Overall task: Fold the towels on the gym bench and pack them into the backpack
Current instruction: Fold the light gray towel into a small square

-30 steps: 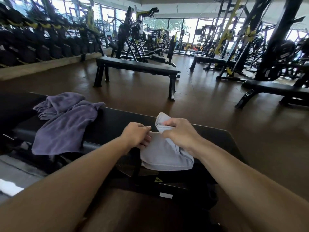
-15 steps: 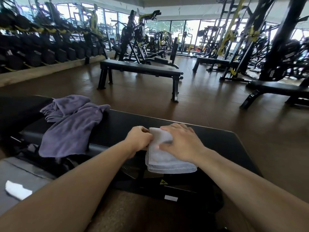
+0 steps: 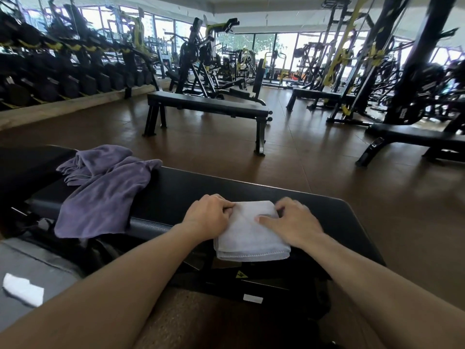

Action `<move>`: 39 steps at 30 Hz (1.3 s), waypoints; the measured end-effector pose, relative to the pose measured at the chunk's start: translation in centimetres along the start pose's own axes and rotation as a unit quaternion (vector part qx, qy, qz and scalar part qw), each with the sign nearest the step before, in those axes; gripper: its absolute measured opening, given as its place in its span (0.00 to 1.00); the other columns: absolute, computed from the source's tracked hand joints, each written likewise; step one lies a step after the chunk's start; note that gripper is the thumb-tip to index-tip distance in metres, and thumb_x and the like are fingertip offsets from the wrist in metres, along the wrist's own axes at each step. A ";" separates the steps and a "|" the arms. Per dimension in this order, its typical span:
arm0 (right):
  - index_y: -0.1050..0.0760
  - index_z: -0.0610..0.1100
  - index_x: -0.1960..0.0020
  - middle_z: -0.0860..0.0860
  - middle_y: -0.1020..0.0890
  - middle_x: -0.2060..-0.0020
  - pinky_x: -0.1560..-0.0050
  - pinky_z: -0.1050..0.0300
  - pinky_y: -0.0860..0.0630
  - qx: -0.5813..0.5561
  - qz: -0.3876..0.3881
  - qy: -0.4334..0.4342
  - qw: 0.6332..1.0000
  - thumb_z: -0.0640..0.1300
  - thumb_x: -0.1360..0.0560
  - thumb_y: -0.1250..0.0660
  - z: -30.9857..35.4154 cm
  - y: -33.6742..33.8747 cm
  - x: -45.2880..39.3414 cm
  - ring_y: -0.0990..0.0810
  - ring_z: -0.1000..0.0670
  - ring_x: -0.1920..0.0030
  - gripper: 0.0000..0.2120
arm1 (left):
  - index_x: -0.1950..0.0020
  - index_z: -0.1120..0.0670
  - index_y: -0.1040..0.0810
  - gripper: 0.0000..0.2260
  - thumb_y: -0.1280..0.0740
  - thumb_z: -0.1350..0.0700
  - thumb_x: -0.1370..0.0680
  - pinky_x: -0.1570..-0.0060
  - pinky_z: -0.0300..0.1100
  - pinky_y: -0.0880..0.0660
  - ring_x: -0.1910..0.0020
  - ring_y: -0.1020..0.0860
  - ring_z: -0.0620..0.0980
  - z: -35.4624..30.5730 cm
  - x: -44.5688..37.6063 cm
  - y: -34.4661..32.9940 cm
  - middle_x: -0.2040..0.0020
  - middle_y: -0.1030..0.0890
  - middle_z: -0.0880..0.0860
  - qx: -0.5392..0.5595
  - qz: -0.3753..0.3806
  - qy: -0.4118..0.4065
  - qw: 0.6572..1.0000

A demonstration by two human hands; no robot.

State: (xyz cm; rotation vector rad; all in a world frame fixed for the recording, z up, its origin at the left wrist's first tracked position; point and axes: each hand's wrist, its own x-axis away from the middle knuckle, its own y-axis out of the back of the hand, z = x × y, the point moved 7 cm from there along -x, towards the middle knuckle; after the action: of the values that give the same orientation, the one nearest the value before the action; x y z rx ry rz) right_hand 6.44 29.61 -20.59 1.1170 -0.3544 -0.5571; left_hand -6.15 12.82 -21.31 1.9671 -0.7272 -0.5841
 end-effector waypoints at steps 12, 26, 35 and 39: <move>0.22 0.44 0.53 0.51 0.12 0.56 0.51 0.54 0.20 -0.257 0.084 0.105 0.957 0.43 0.38 0.15 2.3 1.9 1.2 0.14 0.47 0.54 0.21 | 0.42 0.44 0.17 0.23 0.23 0.35 0.32 0.36 0.49 0.24 0.45 0.17 0.45 0.9 2.0 0.8 0.47 0.15 0.44 0.238 0.146 0.019 0.960; 0.21 0.41 0.36 0.46 0.14 0.43 0.44 0.51 0.19 -0.549 0.263 -0.061 0.791 0.46 0.23 0.29 2.6 -2.0 3.7 0.15 0.47 0.43 0.17 | 0.35 0.59 0.21 0.13 0.38 0.55 0.15 0.46 0.51 0.20 0.45 0.15 0.56 0.8 3.1 0.9 0.42 0.14 0.57 0.627 0.122 0.158 0.753; 0.18 0.45 0.41 0.49 0.12 0.50 0.54 0.54 0.19 -0.535 0.201 -0.087 0.816 0.42 0.23 0.27 2.3 -2.2 2.7 0.12 0.49 0.52 0.11 | 0.31 0.57 0.26 0.20 0.30 0.66 0.22 0.61 0.48 0.16 0.49 0.14 0.57 1.1 3.9 0.6 0.41 0.15 0.58 0.600 0.189 0.148 0.763; 0.19 0.44 0.38 0.45 0.13 0.46 0.41 0.46 0.21 -0.565 0.216 -0.068 0.794 0.33 0.23 0.31 2.6 -1.8 2.7 0.15 0.43 0.44 0.15 | 0.30 0.55 0.25 0.23 0.33 0.70 0.23 0.60 0.47 0.16 0.49 0.14 0.58 1.4 3.5 0.8 0.41 0.16 0.59 0.626 0.183 0.135 0.746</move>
State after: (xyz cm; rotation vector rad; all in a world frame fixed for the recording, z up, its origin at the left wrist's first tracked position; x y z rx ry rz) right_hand 6.83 25.55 -21.19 -0.1827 -0.3048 -0.3272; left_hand -4.77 9.22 -21.64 2.8501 -1.4946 0.6608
